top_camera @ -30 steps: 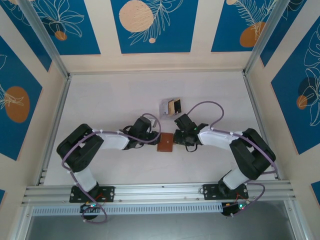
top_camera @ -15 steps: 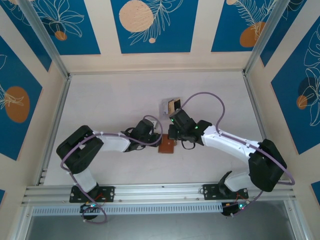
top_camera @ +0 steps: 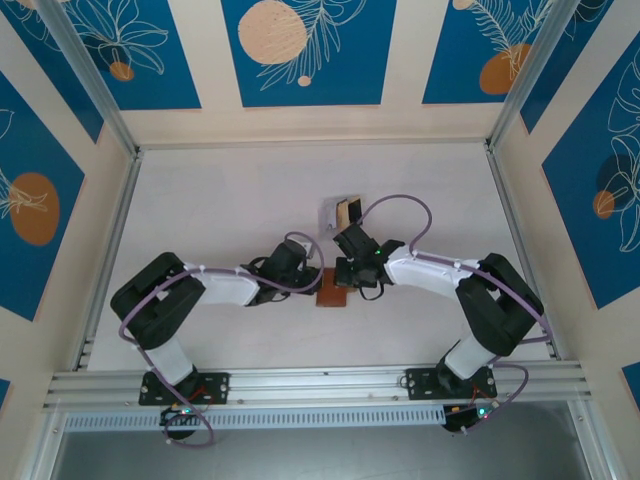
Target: Put the credit cards into the card holder
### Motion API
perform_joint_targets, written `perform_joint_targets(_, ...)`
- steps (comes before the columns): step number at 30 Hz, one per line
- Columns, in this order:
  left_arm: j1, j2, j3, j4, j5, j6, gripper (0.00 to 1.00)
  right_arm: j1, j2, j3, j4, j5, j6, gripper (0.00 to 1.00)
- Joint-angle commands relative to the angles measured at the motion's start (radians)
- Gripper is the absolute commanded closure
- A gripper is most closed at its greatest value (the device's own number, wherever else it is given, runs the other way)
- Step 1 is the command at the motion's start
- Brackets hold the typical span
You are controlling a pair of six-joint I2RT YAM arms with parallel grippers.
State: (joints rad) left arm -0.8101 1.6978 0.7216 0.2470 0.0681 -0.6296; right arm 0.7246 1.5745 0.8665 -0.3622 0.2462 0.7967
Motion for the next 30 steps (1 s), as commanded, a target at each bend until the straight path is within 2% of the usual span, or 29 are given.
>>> perform_joint_targets(1,-0.014,-0.004,-0.039,-0.068,-0.016,-0.005,0.79,-0.014,-0.014,-0.036,-0.006,0.004,0.021,1.0)
perform_joint_targets(9,-0.014,0.006,-0.047,-0.064,-0.018,-0.007,0.79,-0.04,0.003,-0.059,-0.001,0.011,0.044,1.0)
perform_joint_targets(20,-0.017,0.017,-0.054,-0.043,-0.001,-0.013,0.79,-0.044,0.001,-0.1,0.101,-0.1,0.034,1.0)
perform_joint_targets(27,-0.035,0.019,-0.041,-0.039,0.009,-0.013,0.78,-0.037,-0.085,-0.119,0.144,-0.164,0.019,0.87)
perform_joint_targets(30,-0.04,0.014,-0.043,-0.026,0.021,-0.023,0.74,-0.039,-0.136,-0.135,0.163,-0.189,0.022,0.79)
